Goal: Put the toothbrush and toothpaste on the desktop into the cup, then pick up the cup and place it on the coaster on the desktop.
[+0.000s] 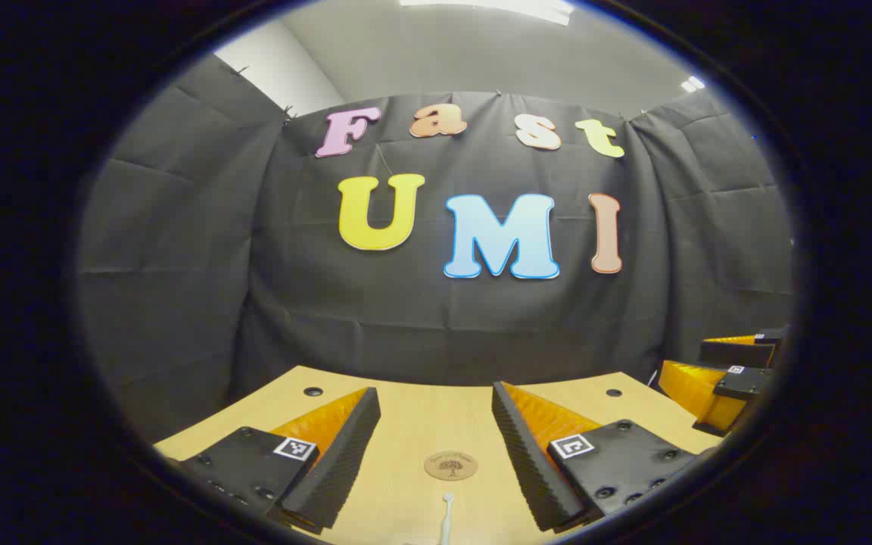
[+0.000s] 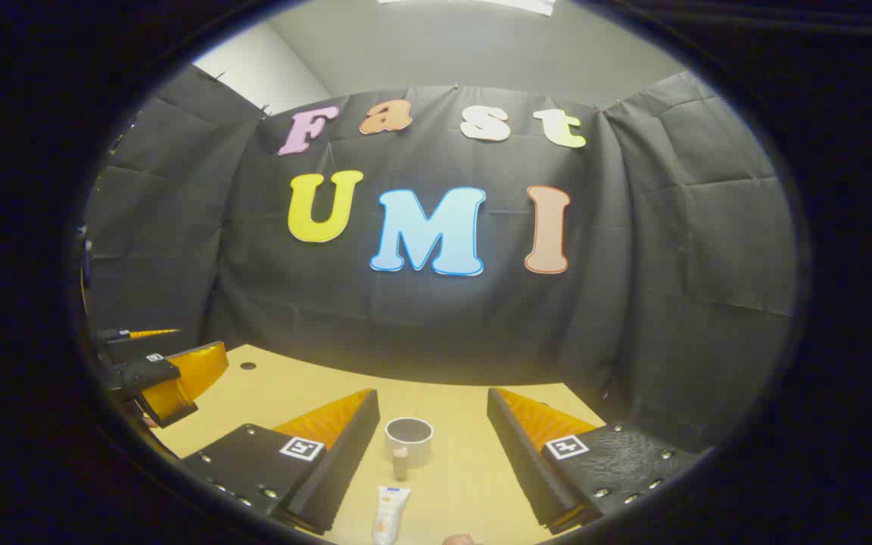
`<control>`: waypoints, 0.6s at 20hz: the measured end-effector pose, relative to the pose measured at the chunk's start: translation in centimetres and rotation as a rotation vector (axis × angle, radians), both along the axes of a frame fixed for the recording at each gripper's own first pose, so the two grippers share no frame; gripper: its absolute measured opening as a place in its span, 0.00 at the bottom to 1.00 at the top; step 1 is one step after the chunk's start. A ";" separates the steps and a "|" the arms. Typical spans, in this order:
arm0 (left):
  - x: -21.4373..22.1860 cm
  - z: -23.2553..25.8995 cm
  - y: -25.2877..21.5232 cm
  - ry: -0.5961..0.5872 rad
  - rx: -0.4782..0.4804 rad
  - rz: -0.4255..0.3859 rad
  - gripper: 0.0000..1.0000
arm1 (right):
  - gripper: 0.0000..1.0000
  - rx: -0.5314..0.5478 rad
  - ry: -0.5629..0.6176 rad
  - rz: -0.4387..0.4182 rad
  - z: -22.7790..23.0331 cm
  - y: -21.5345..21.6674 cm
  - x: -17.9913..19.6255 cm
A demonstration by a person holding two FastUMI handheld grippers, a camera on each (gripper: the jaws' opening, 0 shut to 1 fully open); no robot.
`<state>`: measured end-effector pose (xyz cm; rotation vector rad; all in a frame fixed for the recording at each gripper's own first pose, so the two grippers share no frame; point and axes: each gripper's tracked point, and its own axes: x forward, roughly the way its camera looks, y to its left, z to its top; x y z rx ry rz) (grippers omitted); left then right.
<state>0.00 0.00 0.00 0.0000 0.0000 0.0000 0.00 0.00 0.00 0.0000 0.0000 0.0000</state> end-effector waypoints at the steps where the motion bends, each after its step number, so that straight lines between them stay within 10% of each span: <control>1: 0.3 0.1 0.0 -0.001 0.000 -0.003 0.96 | 0.90 0.001 0.000 -0.002 0.1 0.0 0.0; 12: 1.2 0.0 -0.5 -0.002 -0.009 0.010 0.99 | 0.90 -0.005 0.027 0.012 0.0 -0.4 0.5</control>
